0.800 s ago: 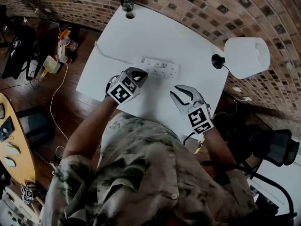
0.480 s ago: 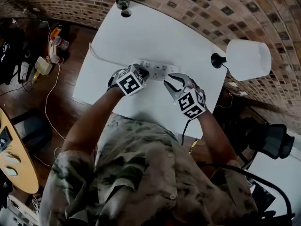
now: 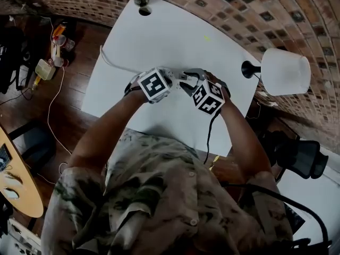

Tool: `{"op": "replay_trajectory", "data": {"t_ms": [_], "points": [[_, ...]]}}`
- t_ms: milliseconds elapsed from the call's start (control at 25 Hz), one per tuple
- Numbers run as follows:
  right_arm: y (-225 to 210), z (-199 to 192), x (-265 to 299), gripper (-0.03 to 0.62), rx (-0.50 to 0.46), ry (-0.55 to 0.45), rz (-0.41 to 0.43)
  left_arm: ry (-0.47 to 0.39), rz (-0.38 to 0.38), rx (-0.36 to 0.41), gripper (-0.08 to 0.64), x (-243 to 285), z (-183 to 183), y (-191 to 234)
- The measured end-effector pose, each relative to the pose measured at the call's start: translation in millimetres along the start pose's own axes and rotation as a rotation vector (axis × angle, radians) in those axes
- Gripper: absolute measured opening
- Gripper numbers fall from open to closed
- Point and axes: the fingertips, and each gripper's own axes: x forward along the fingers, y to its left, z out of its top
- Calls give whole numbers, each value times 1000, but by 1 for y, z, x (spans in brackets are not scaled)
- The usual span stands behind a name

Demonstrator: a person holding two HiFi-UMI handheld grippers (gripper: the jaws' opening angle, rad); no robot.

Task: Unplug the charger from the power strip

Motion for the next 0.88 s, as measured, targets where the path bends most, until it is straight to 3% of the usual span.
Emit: {"op": "replay_trajectory", "data": {"t_ms": [120,280,360,880], "points": [[1,-3,15,161,-33,56,61,5,-53,-24,-3,3,0,-4],[3,-2,28,155,-45,100,127,-50,-165,-100,-3,2,4,-14],[5,-1,30,114,-55,111,152,-48,-175,-114,-3,2,4,-14],[8,-4,29,104,-112,202,165,-36,-223,-180,-6,3,3,-11]]}}
